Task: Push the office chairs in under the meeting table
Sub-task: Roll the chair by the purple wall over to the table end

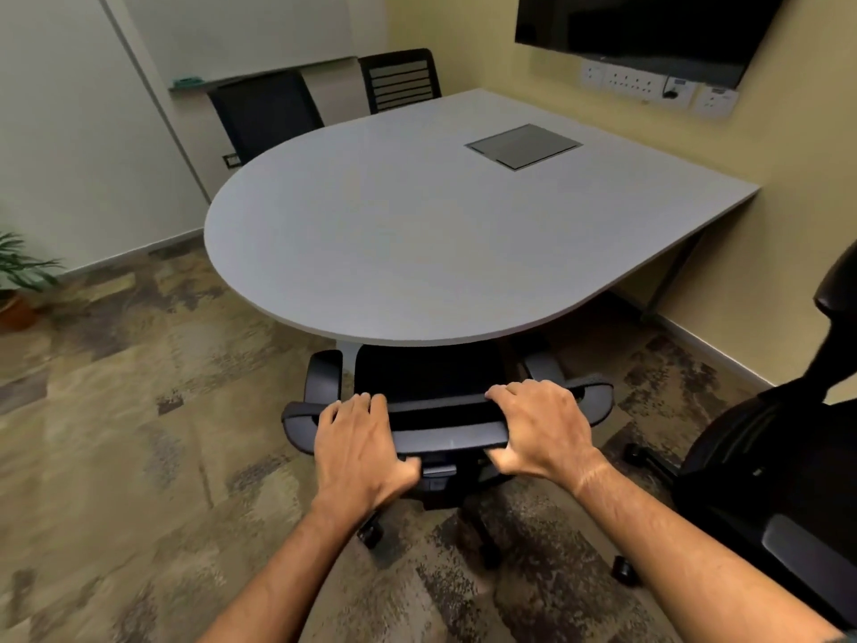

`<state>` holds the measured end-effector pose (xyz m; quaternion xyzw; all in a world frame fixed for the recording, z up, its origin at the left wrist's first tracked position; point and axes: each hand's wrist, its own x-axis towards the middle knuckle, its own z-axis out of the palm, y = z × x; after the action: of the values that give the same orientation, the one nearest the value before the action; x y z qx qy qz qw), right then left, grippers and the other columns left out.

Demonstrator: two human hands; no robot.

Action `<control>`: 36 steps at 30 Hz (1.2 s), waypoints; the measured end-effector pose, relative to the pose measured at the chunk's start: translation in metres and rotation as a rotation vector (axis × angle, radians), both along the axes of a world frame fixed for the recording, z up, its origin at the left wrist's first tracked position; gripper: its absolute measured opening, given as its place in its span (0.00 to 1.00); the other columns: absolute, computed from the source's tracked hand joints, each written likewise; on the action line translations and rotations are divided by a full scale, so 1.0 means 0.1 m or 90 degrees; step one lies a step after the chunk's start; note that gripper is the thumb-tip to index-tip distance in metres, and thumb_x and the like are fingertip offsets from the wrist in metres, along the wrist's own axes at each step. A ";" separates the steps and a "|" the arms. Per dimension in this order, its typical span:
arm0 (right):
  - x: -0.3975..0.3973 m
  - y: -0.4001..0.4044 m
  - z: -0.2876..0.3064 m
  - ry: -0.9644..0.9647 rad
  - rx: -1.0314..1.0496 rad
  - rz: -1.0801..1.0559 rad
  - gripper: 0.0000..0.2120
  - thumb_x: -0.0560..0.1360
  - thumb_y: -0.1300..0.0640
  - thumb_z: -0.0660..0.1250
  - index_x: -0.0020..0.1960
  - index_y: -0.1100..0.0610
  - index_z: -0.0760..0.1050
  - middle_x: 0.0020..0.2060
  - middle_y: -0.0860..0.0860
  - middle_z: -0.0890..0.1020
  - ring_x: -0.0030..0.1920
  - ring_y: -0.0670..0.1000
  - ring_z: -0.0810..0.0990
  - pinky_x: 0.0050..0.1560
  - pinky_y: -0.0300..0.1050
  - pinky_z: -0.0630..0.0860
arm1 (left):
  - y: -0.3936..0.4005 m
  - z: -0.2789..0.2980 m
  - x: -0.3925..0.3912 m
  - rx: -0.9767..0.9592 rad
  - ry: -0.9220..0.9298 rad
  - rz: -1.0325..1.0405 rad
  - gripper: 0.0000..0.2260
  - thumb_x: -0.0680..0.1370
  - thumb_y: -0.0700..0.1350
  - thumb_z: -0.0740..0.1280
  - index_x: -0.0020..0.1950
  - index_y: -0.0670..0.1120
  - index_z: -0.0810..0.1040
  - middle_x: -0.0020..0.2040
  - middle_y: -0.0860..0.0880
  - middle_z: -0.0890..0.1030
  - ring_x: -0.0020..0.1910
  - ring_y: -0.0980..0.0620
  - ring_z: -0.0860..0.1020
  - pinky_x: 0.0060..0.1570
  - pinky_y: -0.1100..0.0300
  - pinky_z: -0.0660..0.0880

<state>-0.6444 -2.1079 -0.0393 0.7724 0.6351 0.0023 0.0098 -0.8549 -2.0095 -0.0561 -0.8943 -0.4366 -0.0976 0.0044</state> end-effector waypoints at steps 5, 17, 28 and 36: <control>-0.08 0.20 0.01 -0.013 0.010 0.003 0.28 0.61 0.36 0.58 0.53 0.51 0.78 0.38 0.46 0.80 0.39 0.51 0.78 0.42 0.48 0.76 | 0.22 0.03 -0.05 0.003 0.031 0.005 0.20 0.61 0.61 0.62 0.43 0.48 0.70 0.37 0.52 0.76 0.39 0.47 0.76 0.50 0.52 0.70; -0.16 0.58 -0.06 -0.009 0.038 0.006 0.29 0.64 0.33 0.61 0.56 0.52 0.76 0.41 0.47 0.80 0.41 0.52 0.78 0.47 0.50 0.76 | 0.66 0.00 -0.12 0.021 0.062 0.010 0.26 0.59 0.62 0.60 0.50 0.49 0.76 0.40 0.51 0.78 0.43 0.48 0.77 0.51 0.52 0.70; -0.19 0.61 -0.06 -0.016 0.049 0.003 0.28 0.63 0.34 0.58 0.53 0.51 0.76 0.39 0.47 0.78 0.39 0.52 0.77 0.45 0.49 0.75 | 0.74 0.01 -0.14 0.049 0.036 -0.003 0.25 0.57 0.63 0.58 0.45 0.49 0.78 0.36 0.51 0.78 0.38 0.47 0.77 0.48 0.51 0.72; -0.44 0.65 -0.06 -0.025 0.095 0.008 0.22 0.64 0.35 0.59 0.44 0.52 0.74 0.32 0.48 0.74 0.33 0.52 0.72 0.37 0.48 0.71 | 0.88 0.06 -0.30 0.026 0.061 -0.007 0.21 0.57 0.62 0.58 0.41 0.49 0.74 0.35 0.51 0.77 0.38 0.47 0.76 0.48 0.52 0.71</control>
<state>-0.6886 -2.0433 -0.0452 0.7670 0.6374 0.0648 -0.0353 -0.8854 -1.9211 -0.0497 -0.8999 -0.4292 -0.0637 0.0428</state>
